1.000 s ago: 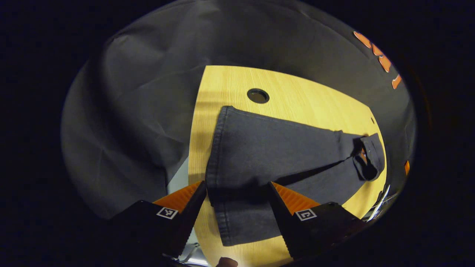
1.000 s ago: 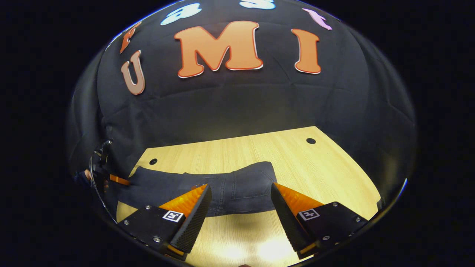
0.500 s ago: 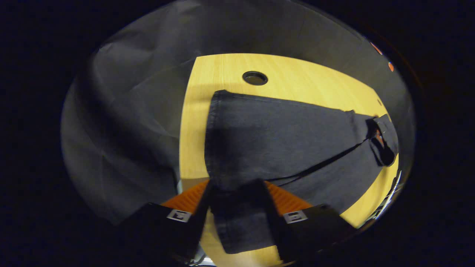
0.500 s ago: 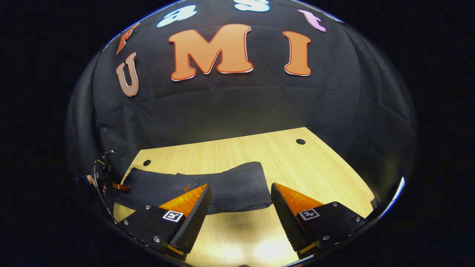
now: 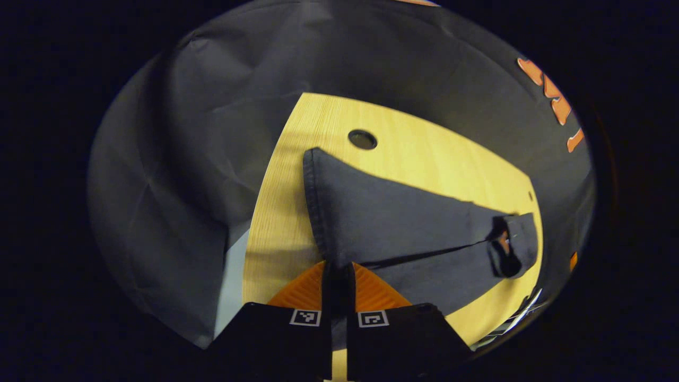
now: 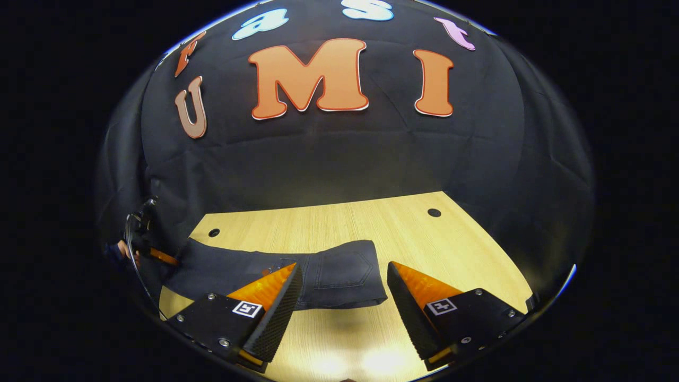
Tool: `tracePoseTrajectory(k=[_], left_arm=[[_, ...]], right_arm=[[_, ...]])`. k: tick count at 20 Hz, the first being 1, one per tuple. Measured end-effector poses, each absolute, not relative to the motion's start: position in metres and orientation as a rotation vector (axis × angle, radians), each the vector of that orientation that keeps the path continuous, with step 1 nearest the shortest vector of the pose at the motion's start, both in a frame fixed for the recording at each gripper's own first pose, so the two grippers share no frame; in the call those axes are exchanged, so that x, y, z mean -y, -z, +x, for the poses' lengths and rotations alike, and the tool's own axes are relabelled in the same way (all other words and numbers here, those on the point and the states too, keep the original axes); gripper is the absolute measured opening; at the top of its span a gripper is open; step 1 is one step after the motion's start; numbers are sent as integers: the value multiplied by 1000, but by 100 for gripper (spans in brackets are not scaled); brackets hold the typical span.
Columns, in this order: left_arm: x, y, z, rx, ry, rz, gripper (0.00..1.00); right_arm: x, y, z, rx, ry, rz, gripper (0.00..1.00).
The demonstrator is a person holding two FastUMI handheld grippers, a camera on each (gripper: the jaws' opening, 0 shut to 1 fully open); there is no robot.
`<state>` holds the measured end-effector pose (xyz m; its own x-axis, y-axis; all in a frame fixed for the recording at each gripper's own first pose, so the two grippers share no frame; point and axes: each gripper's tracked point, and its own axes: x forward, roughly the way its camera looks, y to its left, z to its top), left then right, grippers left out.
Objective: Grasp the waist and the cuffs of the jeans and fold them to make the two legs overlap; first hold the waist and fold one-third of the jeans toward the cuffs, then hold the cuffs and fold the remaining one-third in the same direction to finish folding.
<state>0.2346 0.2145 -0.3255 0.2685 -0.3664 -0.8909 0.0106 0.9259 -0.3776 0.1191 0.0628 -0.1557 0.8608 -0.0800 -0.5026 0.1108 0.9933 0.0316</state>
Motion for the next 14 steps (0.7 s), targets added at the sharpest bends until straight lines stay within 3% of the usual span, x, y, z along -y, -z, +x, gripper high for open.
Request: tracePoseTrajectory(k=[3,6,8,12,13,14], left_arm=[[-188,261,252,-1194,291,-463,11],[-185,241,253,-1178,277,-445,11],[-199,258,253,-1214,212,-382,11],[-210,299,257,-1247,213,-352,11],[-216,308,259,-1260,210,-340,21],[-223,313,253,-1293,212,-316,22]], right_arm=[[-60,153,124,-519,67,67,97],[-56,150,131,-504,44,68,97],[-49,151,133,-504,35,63,97],[-41,154,130,-515,49,62,97],[-40,157,130,-521,56,60,97],[-40,158,129,-526,59,59,97]])
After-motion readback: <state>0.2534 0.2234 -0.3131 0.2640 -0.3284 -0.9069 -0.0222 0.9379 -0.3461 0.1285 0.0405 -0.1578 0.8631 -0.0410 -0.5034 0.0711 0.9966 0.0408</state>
